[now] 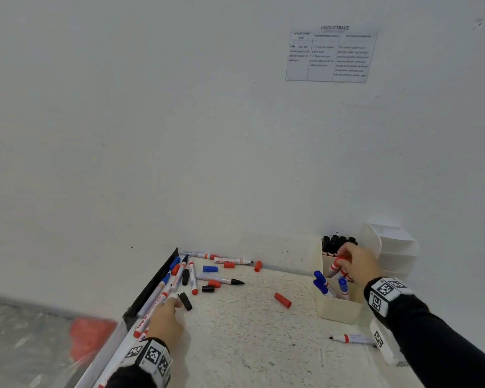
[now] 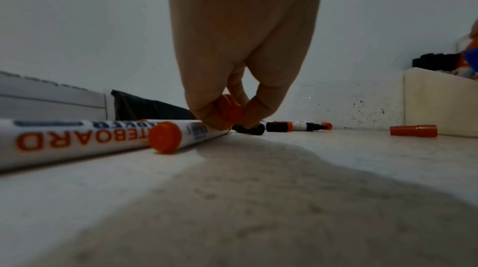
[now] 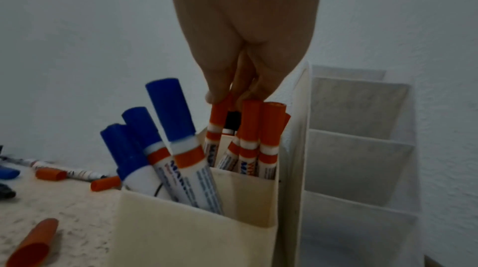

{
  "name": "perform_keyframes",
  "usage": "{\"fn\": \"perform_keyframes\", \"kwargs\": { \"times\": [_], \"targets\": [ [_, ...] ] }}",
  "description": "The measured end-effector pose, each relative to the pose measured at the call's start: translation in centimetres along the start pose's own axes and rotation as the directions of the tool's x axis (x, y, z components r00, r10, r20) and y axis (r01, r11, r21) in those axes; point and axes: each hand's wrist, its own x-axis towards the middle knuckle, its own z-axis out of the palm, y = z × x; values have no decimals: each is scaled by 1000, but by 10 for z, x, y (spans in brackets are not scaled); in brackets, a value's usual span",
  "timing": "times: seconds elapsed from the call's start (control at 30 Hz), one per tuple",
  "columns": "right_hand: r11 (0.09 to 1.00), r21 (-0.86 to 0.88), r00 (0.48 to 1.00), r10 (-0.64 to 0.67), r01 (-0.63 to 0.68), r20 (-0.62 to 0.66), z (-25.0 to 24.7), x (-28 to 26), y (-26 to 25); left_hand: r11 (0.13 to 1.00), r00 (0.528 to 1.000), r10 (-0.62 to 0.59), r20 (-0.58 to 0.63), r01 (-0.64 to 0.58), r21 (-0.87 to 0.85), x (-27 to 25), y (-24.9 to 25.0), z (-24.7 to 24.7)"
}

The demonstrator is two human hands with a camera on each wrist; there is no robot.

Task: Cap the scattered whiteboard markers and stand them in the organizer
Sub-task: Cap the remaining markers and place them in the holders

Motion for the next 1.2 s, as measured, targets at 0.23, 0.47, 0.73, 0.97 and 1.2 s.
{"fn": "perform_keyframes", "kwargs": {
  "times": [0.23,0.47,0.73,0.97,1.2],
  "targets": [
    [974,-207,983,-53,90,176,1,-5,-2,997,1000,-13,-27,11,-73,-2,-3,-1],
    [996,-76,982,32,-47,-187,-32,-32,15,993,995,96,31,-94,-65,-14,17,7],
    [771,-590,847,462,-239,262,-26,-91,96,973,978,175,113,-154,-175,-32,59,32],
    [851,-519,940,239,-83,242,5,-118,99,963,968,205,145,-173,-206,-40,68,41],
    [887,-439,944,8,145,329,35,-127,52,919,918,343,201,-283,-275,-52,76,36]
  ]
}}
